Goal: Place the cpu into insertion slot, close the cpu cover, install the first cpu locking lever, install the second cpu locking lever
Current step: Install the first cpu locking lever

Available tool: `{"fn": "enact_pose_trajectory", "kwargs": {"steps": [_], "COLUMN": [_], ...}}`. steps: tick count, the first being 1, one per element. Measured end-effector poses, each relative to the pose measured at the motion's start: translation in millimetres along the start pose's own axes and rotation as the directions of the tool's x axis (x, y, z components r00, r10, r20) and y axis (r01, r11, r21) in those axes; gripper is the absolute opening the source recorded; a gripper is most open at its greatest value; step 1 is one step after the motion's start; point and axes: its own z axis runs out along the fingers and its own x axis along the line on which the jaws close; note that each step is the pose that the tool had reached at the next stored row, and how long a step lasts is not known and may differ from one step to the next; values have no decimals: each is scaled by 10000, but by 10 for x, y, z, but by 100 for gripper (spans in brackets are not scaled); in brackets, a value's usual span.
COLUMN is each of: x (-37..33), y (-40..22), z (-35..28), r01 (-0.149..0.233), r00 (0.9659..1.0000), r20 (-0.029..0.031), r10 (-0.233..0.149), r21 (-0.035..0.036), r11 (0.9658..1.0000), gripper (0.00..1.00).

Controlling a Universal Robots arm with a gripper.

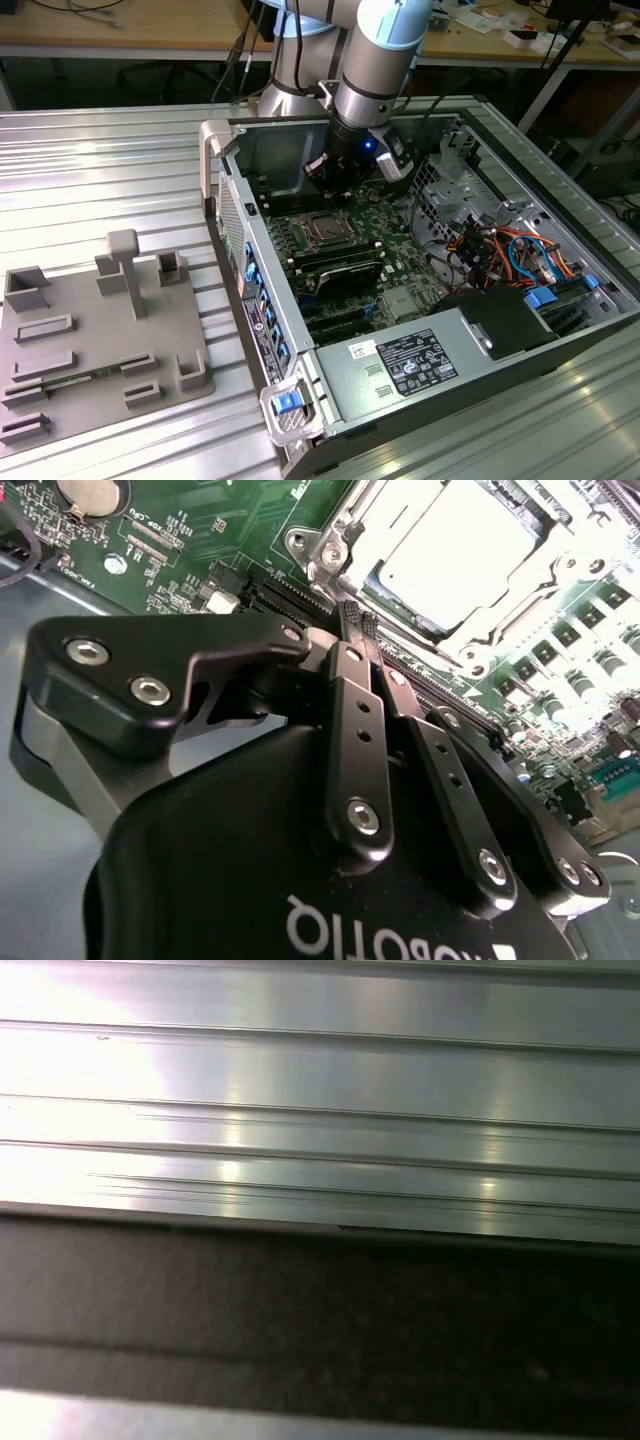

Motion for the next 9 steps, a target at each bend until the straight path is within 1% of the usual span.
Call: {"fn": "enact_pose_trajectory", "kwargs": {"steps": [4,9], "x": [1,2], "y": [-35,-46], "z": [-3,-3], "r01": [0,0], "r00": [10000,10000], "r20": [1,0], "r10": [0,0], "r21": [0,1], "r11": [10000,10000], "gripper": [11,11]}}
